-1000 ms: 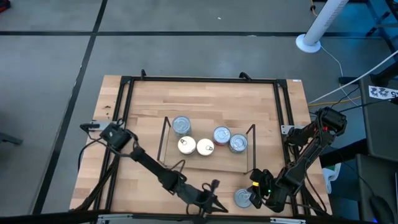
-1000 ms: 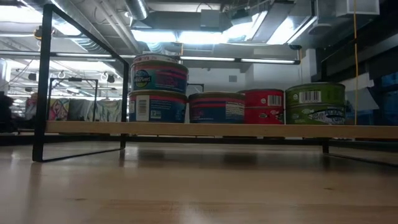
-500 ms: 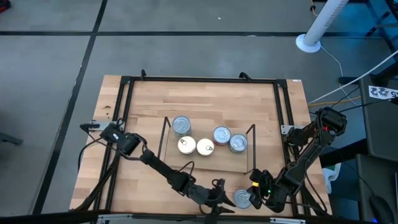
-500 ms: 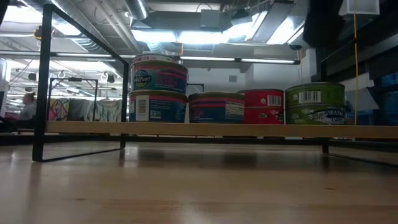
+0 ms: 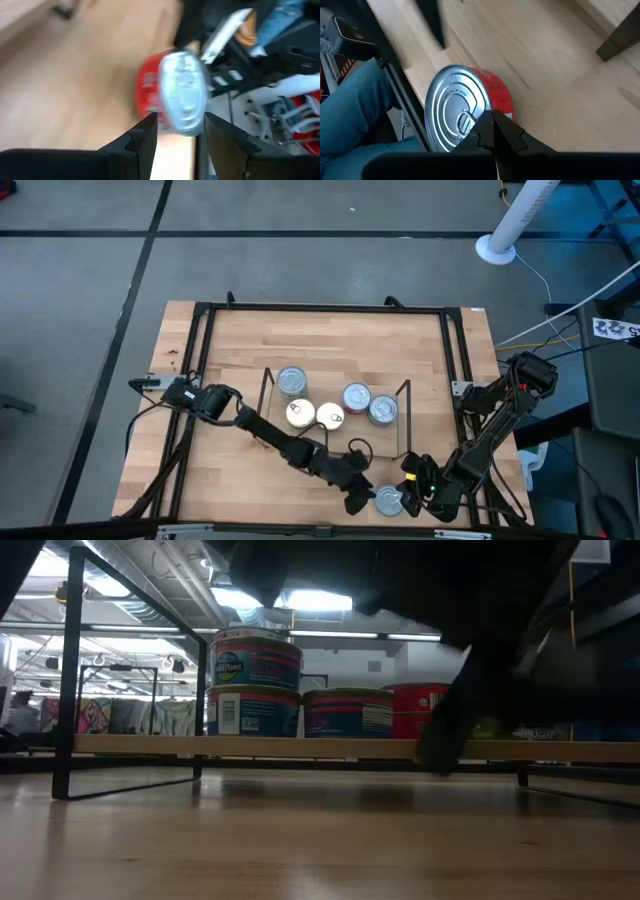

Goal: Stack canned seafood by type on shelf
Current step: Stack the red tuna can on top of the red tuna cans on the shelf

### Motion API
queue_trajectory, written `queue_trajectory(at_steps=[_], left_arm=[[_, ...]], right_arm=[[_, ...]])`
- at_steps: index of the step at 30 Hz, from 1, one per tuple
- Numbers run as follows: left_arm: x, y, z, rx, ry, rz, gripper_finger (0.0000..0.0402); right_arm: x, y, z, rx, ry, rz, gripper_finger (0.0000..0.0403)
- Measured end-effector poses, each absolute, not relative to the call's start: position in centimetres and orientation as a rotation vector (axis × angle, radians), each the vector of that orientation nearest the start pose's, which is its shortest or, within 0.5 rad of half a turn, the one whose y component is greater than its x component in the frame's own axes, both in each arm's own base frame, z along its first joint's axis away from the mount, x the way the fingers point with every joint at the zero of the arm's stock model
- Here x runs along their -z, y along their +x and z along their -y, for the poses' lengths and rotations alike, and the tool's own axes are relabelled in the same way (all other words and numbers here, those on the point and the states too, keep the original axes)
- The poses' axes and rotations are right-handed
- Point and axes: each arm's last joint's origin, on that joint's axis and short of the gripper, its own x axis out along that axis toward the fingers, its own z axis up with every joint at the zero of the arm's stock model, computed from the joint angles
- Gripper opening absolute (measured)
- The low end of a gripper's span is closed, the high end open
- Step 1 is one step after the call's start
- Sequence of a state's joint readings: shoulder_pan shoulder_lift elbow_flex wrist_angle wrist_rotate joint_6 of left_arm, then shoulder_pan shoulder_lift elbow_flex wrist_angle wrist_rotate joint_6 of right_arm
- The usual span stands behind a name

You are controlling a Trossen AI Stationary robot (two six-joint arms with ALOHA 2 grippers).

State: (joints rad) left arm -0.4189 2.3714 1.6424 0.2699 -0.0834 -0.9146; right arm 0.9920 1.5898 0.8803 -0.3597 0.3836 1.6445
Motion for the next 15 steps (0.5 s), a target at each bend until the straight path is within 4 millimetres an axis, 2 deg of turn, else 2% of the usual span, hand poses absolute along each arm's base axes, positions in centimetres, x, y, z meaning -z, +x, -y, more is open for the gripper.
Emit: queue_trajectory(at_steps=[7,15], left_arm=[[-11.94,47.12,20.77,0.041,-0.827,-0.641,0.0155],[-11.96,47.12,20.86,0.021,-0.903,-0.64,0.0155]], right_arm=[[-17.07,17.1,-24.11,0.248,0.817,-0.965,0.0],[-17.07,17.09,-24.11,0.248,0.816,-0.965,0.0]])
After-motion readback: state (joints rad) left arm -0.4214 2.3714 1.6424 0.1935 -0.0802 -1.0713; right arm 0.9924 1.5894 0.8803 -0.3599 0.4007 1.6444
